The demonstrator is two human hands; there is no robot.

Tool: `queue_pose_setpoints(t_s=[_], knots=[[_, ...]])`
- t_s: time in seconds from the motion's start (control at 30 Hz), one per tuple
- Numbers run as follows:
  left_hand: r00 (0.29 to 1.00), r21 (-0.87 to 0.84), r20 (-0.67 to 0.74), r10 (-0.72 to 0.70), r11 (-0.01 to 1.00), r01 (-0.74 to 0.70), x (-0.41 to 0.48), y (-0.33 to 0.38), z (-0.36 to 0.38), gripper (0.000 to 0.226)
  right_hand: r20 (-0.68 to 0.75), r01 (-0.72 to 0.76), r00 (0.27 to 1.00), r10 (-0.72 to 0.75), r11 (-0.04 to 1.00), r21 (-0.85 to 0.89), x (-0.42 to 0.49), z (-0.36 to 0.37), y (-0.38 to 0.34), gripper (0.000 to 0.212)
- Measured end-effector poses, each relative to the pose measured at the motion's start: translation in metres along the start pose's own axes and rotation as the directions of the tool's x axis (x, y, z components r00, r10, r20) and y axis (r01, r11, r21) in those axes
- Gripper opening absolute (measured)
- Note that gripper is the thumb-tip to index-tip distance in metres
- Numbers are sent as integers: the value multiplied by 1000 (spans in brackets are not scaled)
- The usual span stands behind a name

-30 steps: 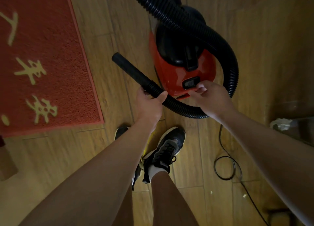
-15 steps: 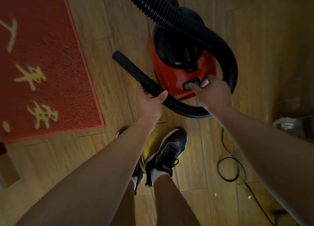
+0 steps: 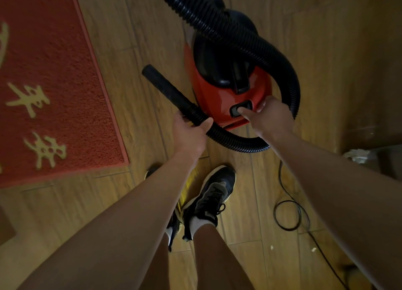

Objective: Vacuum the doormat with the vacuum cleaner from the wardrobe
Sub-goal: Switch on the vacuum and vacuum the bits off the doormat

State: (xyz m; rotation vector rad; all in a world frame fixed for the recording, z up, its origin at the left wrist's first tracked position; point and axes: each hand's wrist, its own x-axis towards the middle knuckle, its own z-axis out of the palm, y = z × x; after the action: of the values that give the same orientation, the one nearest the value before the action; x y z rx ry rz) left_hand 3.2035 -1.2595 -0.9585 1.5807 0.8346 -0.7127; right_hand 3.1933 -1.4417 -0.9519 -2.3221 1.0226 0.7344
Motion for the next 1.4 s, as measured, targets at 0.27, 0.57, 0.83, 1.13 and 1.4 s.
queue_pose_setpoints(t_s=[0.27,0.57,0.83,1.13,1.4], knots=[[1000,40,-12,0,999,1,-2,1,-17,57,-10,30,1000,-29,998,57,-15,2,-2,59],[1000,37,-3,16,999,-16,-2,-6,-35,41,-34,69,997,-68,997,40,-36,8,-5,58],[1000,19,-4,-5,1000,5,-3,-14,-55,46,-20,89,996,-88,996,31,-52,15,-16,56],[1000,-25,-12,-22,999,21,-9,-12,-89,43,3,257,966,-257,966,-25,-84,24,-49,54],[998,16,-67,3,1000,-2,-12,-8,-130,38,89,425,905,-416,879,-216,-104,25,-92,44]])
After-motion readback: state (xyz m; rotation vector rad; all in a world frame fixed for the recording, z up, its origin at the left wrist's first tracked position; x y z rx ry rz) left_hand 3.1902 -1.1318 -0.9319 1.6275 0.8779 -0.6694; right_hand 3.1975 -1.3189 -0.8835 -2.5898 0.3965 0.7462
